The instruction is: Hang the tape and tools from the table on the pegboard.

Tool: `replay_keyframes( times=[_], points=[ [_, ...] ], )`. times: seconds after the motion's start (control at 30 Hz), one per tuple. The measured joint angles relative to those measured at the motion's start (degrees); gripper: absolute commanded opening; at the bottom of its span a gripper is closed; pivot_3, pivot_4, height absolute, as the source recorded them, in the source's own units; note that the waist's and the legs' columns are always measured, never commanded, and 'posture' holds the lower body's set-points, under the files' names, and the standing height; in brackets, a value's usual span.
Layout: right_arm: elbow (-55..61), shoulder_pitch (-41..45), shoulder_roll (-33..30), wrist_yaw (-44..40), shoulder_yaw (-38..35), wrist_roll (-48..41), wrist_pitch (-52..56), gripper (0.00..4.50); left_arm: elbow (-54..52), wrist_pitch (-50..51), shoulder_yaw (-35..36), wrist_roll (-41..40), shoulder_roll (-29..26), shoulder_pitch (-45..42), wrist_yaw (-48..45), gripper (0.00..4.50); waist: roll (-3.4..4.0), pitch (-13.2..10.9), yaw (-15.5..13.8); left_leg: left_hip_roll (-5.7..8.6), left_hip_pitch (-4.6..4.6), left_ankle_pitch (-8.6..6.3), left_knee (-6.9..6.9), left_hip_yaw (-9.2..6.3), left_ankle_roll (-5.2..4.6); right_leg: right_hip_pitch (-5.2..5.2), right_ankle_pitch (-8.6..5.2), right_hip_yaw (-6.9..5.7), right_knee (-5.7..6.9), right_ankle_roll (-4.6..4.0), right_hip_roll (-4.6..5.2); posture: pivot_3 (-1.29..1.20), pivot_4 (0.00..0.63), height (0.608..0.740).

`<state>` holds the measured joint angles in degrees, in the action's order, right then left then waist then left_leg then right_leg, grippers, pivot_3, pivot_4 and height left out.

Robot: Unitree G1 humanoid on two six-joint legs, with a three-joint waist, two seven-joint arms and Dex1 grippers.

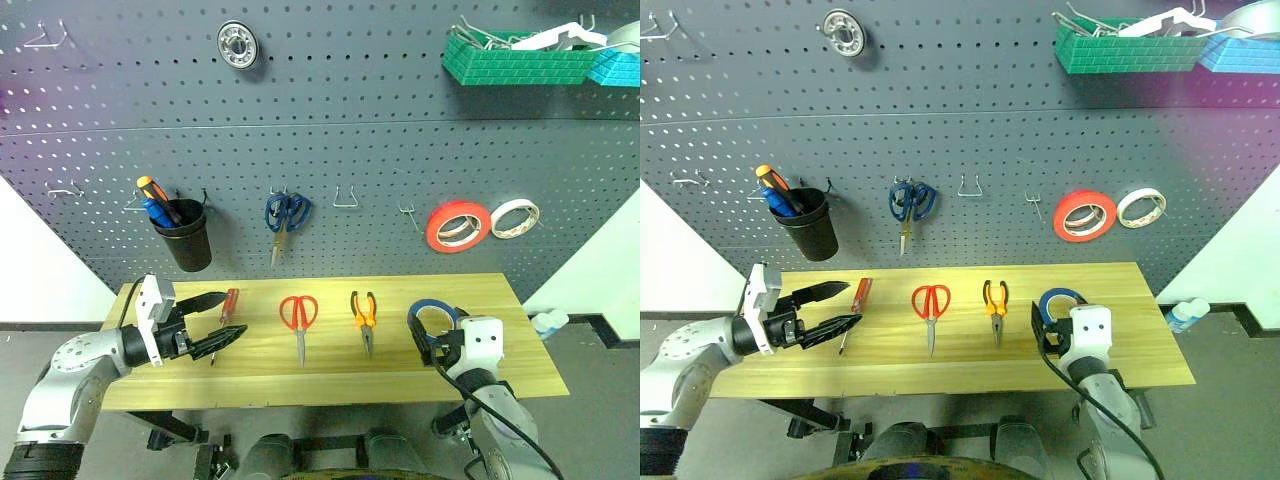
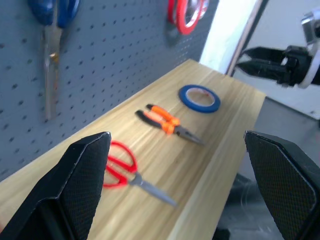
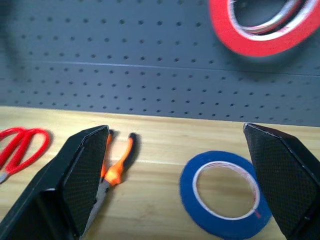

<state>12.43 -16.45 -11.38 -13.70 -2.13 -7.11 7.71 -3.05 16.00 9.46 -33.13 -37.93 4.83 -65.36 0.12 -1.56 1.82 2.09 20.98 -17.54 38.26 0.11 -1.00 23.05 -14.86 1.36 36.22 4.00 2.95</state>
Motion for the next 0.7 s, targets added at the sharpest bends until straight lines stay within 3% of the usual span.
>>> replay_keyframes(
  times=[0.1, 0.3, 0.7],
  points=[
    [-8.9, 9.4, -5.3, -3.5, -1.7, -0.2, 2.1, 4.5, 0.2, -1.3, -0.6, 1.0, 0.4, -0.6, -0.2, 4.48, 0.06, -0.1, 0.6, 0.04, -0.56, 0.01, -0.04, 0.02, 0.01, -0.48, 0.01, -0.01, -0.04, -0.03, 0.06, -0.06, 0.0, 0.736],
    [-16.2, 15.9, -8.3, -7.0, -2.5, -0.9, 6.0, 4.5, 0.3, -2.7, -0.8, 1.8, 1.1, -0.4, -0.4, 4.48, 0.17, -0.2, 0.5, -0.02, -0.52, 0.01, -0.16, -0.07, 0.01, -0.41, -0.04, -0.08, 0.02, -0.05, -0.02, -0.05, 0.0, 0.736],
    [-21.9, 19.3, -12.6, -13.0, 1.9, 1.9, 10.1, 4.5, -0.6, -4.0, -0.7, 2.5, 1.9, 1.9, 0.5, 4.48, 0.16, -0.2, 0.5, -0.02, -0.53, 0.01, -0.15, -0.06, 0.01, -0.42, -0.04, -0.07, 0.01, -0.05, 0.01, -0.05, 0.0, 0.736]
  ],
)
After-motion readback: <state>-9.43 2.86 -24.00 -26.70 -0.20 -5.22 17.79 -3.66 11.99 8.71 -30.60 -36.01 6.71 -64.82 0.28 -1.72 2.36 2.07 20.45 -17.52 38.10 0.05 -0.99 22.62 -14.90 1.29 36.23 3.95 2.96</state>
